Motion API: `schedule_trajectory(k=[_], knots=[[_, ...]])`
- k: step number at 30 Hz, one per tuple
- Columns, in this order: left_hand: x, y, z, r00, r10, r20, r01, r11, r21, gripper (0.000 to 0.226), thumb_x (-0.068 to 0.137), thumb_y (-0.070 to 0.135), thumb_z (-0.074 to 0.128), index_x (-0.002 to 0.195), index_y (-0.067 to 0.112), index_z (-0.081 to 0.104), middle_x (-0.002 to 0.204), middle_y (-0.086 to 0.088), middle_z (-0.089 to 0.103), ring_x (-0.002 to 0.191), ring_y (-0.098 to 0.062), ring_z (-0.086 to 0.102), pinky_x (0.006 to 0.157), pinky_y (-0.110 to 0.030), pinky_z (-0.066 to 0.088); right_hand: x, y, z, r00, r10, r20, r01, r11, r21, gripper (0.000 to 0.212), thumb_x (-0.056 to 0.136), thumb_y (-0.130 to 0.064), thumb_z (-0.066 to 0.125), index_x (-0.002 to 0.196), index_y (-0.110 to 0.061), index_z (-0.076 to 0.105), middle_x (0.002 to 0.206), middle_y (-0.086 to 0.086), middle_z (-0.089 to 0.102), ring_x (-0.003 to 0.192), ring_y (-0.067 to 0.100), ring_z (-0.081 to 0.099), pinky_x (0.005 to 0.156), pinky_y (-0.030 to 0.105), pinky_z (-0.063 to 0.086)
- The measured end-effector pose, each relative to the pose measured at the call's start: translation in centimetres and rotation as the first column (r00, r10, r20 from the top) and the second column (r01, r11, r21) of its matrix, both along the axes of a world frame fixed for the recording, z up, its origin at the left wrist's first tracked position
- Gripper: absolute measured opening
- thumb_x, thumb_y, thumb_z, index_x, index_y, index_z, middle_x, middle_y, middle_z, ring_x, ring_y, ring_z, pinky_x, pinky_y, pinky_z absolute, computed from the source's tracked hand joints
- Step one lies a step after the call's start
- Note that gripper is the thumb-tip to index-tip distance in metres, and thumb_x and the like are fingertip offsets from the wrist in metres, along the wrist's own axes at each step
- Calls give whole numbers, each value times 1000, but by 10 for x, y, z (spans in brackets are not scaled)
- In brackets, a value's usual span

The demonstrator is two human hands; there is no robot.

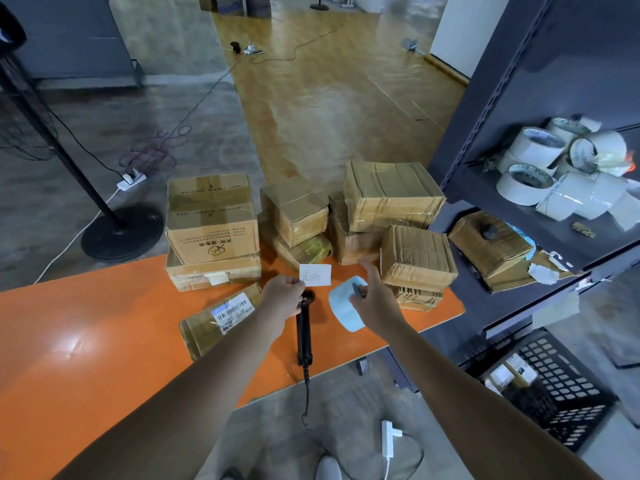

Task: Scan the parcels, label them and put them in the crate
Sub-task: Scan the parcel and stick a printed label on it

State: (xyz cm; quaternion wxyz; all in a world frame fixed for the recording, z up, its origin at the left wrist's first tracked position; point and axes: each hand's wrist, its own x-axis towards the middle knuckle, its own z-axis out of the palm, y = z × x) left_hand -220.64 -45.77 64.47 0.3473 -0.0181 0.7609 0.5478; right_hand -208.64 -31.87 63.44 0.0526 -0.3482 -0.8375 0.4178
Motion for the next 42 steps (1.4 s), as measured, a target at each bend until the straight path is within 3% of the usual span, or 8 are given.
schedule_trajectory(k=[3,11,20,23,27,32,37,42], knots=[[3,2,-5,1000,-14,11,14,999,-29,18,96,12,53,113,7,55,100,-9,60,84,-14,58,64,-25,49,-1,5,-14,991,57,122,-78,982,169,55,94,-10,57,143,-21,34,115,13,67,100,30,65,82,41,55],[11,-1,-25,990,40,135,-30,997,-77,13,97,8,52,108,8,58,88,-7,56,69,-11,52,70,-27,48,-14,2,-54,940,106,325,-193,949,251,19,90,-11,59,105,-12,48,95,5,66,93,29,64,86,37,43],[9,-18,-38,975,82,207,-64,994,-94,11,95,12,54,88,14,62,87,-4,61,72,-12,54,61,-25,45,-16,-3,-65,950,136,282,-188,968,168,29,84,-23,73,91,-19,45,89,-6,54,89,18,54,82,36,43],[5,-25,-36,974,89,208,-72,994,-88,13,94,11,54,84,15,62,80,-2,60,68,-11,54,58,-25,45,-22,-4,-60,984,82,158,-98,990,101,18,89,-26,67,98,-14,57,98,1,63,93,18,57,76,31,45],[0,-40,-30,970,124,208,-111,991,-75,12,91,11,54,83,13,63,78,-2,62,67,-11,56,58,-25,46,-40,-17,-49,997,2,71,1,999,-37,26,96,-33,55,107,-11,63,105,4,69,99,24,64,83,35,49],[-5,-71,-29,955,187,229,-179,982,-55,12,91,11,54,84,14,63,75,-1,65,68,-11,59,62,-28,49,-64,-50,-40,991,131,18,-118,933,-341,17,97,-35,57,98,-18,59,98,0,69,75,8,65,68,27,52],[-12,-108,-33,938,251,241,-243,968,-63,13,92,11,53,83,13,61,76,-1,61,64,-10,54,59,-26,46,-81,-87,-42,981,193,22,-170,910,-377,8,94,-27,62,88,-22,62,87,1,70,74,13,65,76,36,57],[-16,-141,-35,925,293,242,-283,956,-77,11,91,13,54,85,15,64,73,1,61,62,-9,53,60,-25,45,-96,-119,-42,952,305,30,-280,905,-321,15,92,-19,58,86,-9,67,72,5,63,67,18,58,65,35,48]])
